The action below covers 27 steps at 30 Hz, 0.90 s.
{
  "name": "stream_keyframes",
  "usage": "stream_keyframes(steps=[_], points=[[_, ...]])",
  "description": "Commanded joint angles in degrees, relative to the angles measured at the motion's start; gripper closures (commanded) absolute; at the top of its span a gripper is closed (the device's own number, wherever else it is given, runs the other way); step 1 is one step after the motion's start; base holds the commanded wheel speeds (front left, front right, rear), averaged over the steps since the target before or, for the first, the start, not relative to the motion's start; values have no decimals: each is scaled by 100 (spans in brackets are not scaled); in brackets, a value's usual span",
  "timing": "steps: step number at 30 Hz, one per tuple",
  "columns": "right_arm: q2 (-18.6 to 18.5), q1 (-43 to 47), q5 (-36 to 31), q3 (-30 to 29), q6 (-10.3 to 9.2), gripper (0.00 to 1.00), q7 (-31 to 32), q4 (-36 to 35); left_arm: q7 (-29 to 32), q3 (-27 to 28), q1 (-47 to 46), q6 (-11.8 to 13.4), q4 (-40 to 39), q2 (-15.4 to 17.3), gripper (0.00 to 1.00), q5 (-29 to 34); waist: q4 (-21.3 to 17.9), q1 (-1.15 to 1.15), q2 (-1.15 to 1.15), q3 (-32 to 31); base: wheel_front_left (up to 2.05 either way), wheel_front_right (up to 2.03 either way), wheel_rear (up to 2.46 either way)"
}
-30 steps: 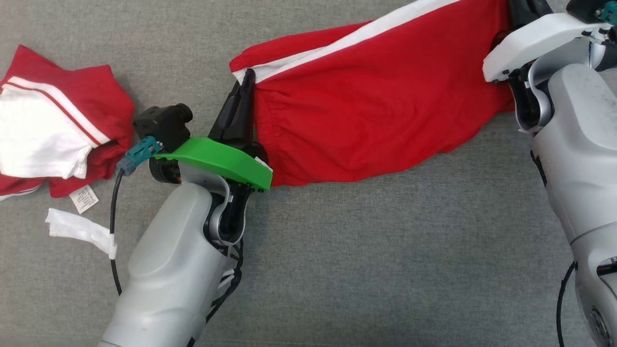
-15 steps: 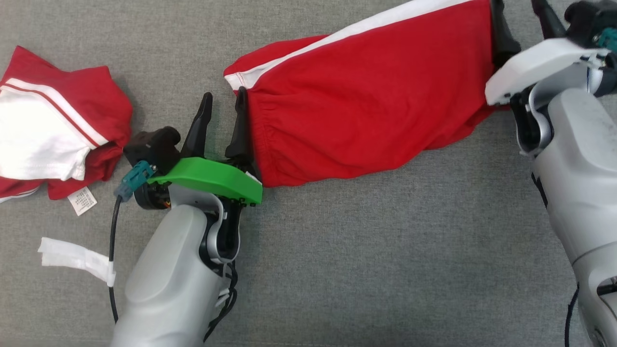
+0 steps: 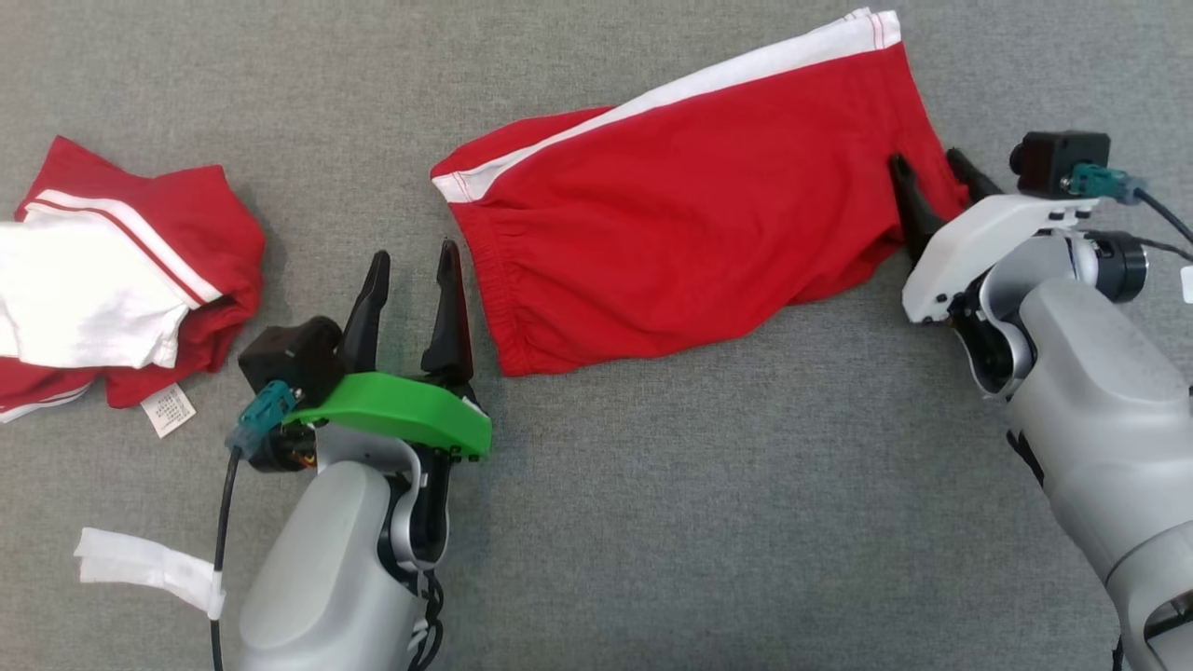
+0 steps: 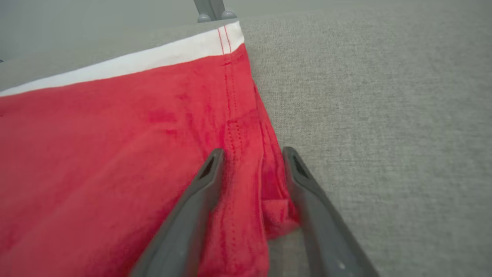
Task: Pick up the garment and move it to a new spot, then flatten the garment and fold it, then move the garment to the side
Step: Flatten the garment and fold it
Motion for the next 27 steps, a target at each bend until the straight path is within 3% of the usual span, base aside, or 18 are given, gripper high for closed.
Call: stream_keyframes(steps=[1,16,21,27], points=[[75,377,111,150,1,100,146,149,-2,38,105,17,33,25,0,88,-16,0,0,-74,0,0,0],[-80,1209,1211,-82,-4,100,-791,-4,-2,295,889,-87,312,25,0,639,-268,0,0,-1081,0,0,0],[-303,1452,1198,-27,-3,100,-820,-175,-2,343,1071,-116,268,25,0,765,-300,0,0,-1180,0,0,0],[-358,1138,988,158,-1,100,-832,-644,-2,387,1211,-115,220,25,0,860,-205,0,0,-1208,0,0,0]])
